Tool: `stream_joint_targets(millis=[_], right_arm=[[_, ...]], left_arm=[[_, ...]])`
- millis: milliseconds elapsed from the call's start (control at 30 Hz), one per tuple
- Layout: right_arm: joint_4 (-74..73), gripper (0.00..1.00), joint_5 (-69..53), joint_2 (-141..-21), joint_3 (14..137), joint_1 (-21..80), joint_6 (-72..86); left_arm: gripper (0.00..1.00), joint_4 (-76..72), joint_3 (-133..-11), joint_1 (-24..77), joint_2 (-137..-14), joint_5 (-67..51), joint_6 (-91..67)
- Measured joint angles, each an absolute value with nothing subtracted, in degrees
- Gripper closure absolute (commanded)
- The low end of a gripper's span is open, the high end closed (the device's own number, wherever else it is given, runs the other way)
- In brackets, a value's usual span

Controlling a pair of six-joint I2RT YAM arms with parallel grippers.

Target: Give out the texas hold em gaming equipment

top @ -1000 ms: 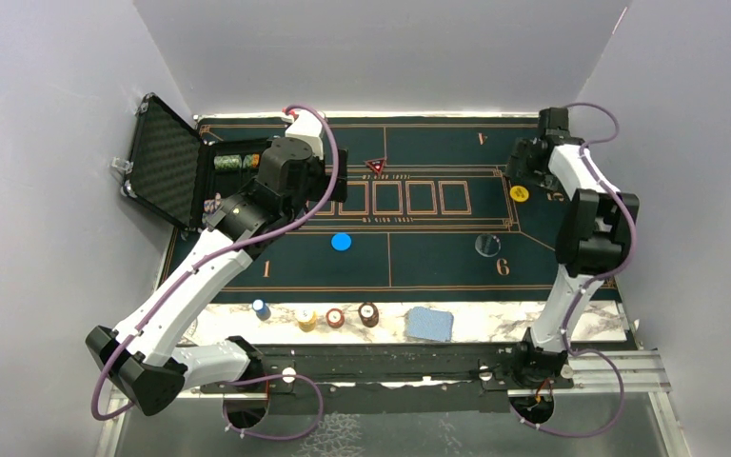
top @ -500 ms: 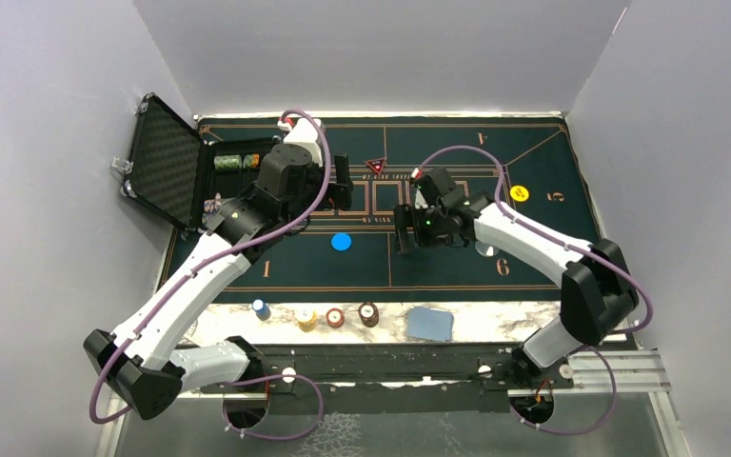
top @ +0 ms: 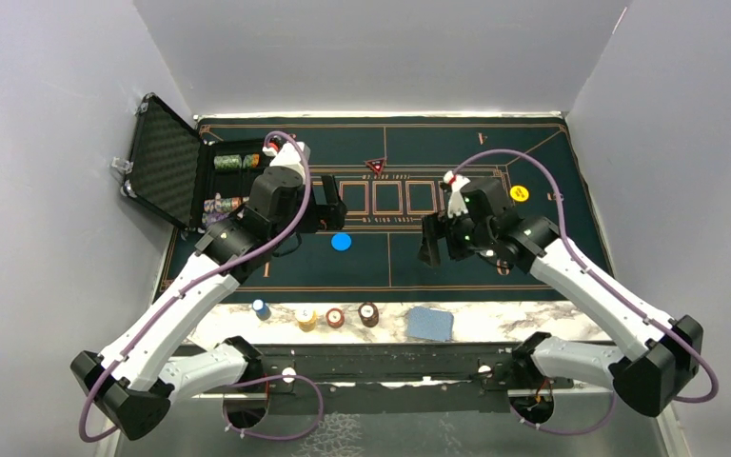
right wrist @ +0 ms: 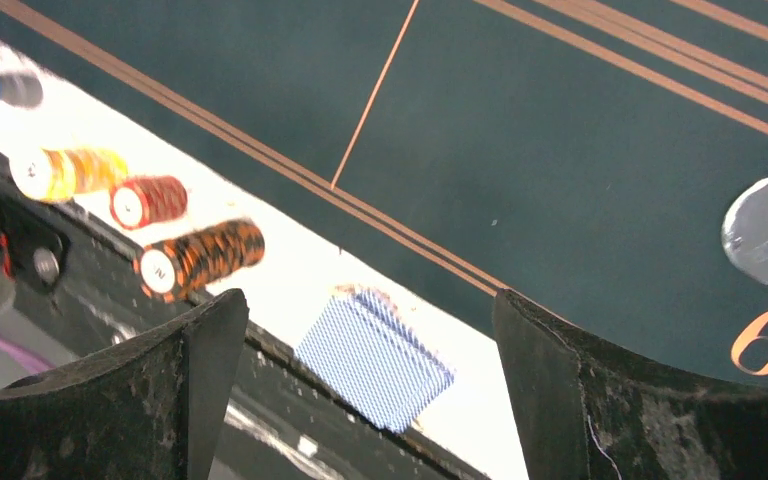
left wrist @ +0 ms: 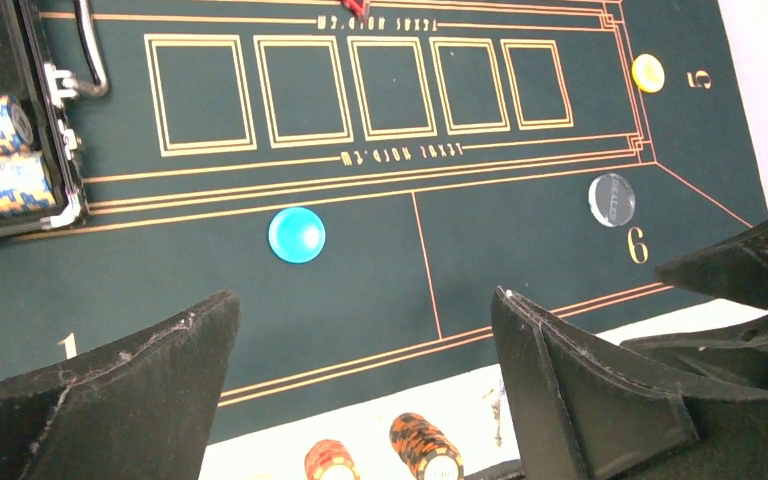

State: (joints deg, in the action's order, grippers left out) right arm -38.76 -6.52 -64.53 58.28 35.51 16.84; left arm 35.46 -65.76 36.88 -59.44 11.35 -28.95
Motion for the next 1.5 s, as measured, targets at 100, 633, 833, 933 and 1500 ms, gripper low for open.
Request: stream_joint_targets(millis=[100,633,833,933,1500], right_arm=[[-41.63,0.07,-9.67,-66.65,58.30,35.51,14.52],[-52.36,0.01,-5.74,-89.25,76.51,60.58,25.50],[-57.30,0.04,0.23,-97.86,80.62,67.53,29.67],[-58.00,0.05,1.10,-99.98,80.64,67.81,30.65],[-56.36,0.30,2.04,-109.38,86.11,67.88,29.93]], left_arm=[[0.01,36.75,-65.32,36.88,-59.09,11.33,-30.65],[0.01,39.42,-70.11,36.88,-60.47,14.70,-33.39],[0.01,39.64,-70.57,36.88,-57.17,17.17,-32.08],[0.01,39.66,-71.33,36.88,-56.18,17.72,-31.62],[0.01,40.73,-72.69,36.88,-56.45,19.16,-28.73]])
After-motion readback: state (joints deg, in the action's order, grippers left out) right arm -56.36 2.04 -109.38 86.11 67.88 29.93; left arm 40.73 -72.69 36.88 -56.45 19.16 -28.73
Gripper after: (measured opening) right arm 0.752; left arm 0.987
